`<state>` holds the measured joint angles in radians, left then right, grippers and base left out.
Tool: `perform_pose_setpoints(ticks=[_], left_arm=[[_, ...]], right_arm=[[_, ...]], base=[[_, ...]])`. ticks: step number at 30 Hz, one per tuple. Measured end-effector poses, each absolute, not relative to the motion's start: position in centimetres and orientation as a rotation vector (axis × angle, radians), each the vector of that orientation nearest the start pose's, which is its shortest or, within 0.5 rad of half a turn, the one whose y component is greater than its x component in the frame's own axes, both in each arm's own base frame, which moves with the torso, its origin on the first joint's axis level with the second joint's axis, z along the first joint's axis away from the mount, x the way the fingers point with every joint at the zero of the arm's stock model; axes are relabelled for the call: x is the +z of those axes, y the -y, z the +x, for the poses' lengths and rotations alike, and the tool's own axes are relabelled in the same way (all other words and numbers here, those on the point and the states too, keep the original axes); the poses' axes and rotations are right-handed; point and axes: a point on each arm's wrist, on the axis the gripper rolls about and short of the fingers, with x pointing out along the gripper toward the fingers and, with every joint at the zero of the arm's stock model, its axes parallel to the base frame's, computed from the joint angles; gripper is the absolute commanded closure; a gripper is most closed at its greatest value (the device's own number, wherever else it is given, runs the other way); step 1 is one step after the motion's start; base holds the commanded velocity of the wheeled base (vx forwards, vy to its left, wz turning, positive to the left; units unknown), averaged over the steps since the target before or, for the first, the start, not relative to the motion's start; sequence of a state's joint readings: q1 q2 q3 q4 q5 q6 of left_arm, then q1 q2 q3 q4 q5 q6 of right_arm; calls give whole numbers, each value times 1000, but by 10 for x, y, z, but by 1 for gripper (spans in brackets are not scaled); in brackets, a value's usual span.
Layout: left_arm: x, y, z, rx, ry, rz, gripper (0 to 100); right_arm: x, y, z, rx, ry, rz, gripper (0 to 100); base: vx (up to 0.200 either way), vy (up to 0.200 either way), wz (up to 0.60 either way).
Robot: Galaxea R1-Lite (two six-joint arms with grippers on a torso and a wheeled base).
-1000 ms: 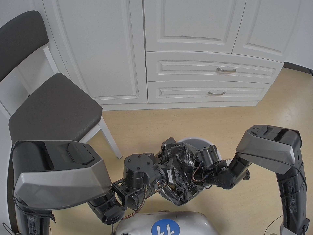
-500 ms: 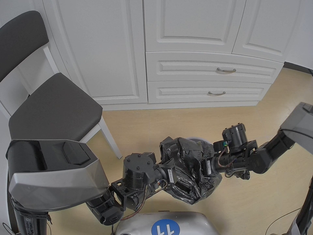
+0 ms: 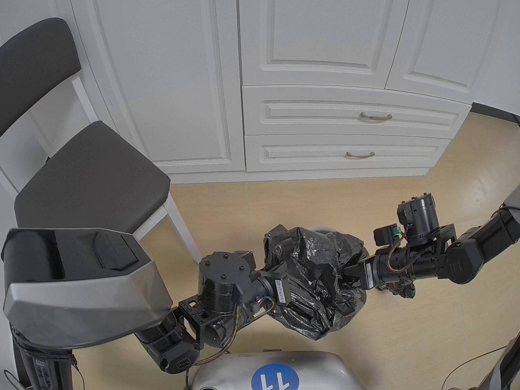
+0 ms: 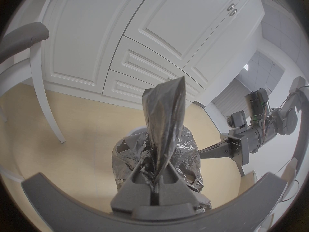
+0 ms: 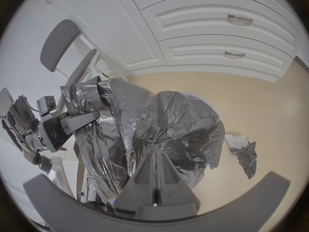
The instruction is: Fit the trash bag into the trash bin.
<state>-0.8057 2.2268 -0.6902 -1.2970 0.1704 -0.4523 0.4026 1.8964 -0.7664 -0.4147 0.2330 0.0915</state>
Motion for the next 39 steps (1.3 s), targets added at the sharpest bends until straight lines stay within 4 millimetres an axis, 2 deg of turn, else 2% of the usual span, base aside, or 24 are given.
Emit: perform_pose_setpoints(ticks=[6,12,17,25,31,35,39], left_arm=[[45,257,254,-567,-356,-320,100],[46,257,254,-567,-360,-317,100],[41,259,255,-566,-368,-315,100],[24,270,264,-555,-385,-322,100],[19,277,268,-552,-394,-330,100],[17,280,271,-540,-423,-308,100],[19,282,274,-525,-458,-280,100]], right_arm=[[79,-133,300,542,-775,22,100],[36,-146,329,460,-868,57,100],[-1,-170,352,364,-891,139,100],[-35,-193,359,335,-914,148,100],[-33,-192,355,337,-918,140,100],[-14,-183,352,341,-893,129,100],[12,-165,347,353,-868,71,100]], base=[[0,0,0],[0,0,0],[0,0,0],[0,0,0],[0,0,0],[0,0,0],[0,0,0]])
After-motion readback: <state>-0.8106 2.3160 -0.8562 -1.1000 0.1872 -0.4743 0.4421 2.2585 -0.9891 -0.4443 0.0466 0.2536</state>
